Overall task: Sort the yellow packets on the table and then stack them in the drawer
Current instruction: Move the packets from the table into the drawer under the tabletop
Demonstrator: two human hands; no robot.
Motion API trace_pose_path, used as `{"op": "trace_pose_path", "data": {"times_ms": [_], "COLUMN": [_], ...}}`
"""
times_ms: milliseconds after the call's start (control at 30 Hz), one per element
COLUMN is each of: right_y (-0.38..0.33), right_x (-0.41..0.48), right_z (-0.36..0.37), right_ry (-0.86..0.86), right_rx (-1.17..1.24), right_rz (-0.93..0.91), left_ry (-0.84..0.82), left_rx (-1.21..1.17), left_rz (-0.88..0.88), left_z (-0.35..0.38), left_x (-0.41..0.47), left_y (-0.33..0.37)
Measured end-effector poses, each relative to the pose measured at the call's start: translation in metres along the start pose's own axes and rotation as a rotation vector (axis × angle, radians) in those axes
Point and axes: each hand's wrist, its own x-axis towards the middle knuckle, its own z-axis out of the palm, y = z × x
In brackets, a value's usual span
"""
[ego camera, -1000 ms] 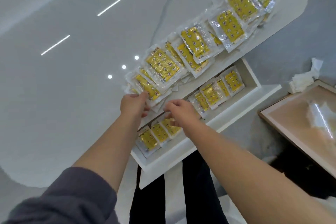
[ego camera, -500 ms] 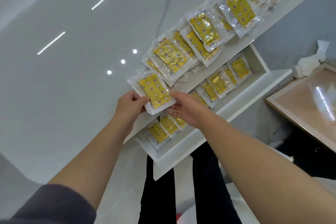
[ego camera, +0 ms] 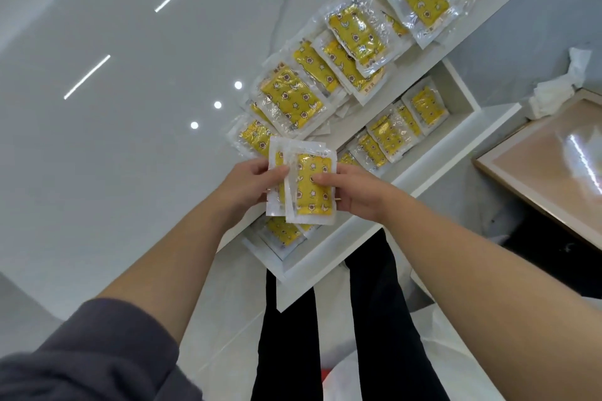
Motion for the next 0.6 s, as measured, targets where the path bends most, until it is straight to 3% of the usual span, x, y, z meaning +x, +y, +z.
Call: {"op": "trace_pose_path", "data": {"times_ms": [133,333,500,600], "right_y": [-0.002,-0.002,-0.006,-0.008], "right_x": [-0.003,-0.002,-0.002,-0.003], "right_z": [-0.006,-0.009,-0.019,-0.028], "right_ry": [-0.040,0.013,0.046,0.033], "right_rx": [0.027,0.118,0.142,0.127], "right_rz": [-0.017,-0.053,-0.042,-0.008], "left_ry": [0.061,0.130,0.512,0.543], "left_rx": [0.088,0.006,0.012,-0.101], "left_rz": [0.032,0.042,0.074,0.044], "left_z": [0.015,0.020,0.013,0.017], "left_x": [0.006,0.005,0.021,0.033], "left_y": [0.008,0.006,0.017,0.039]}}
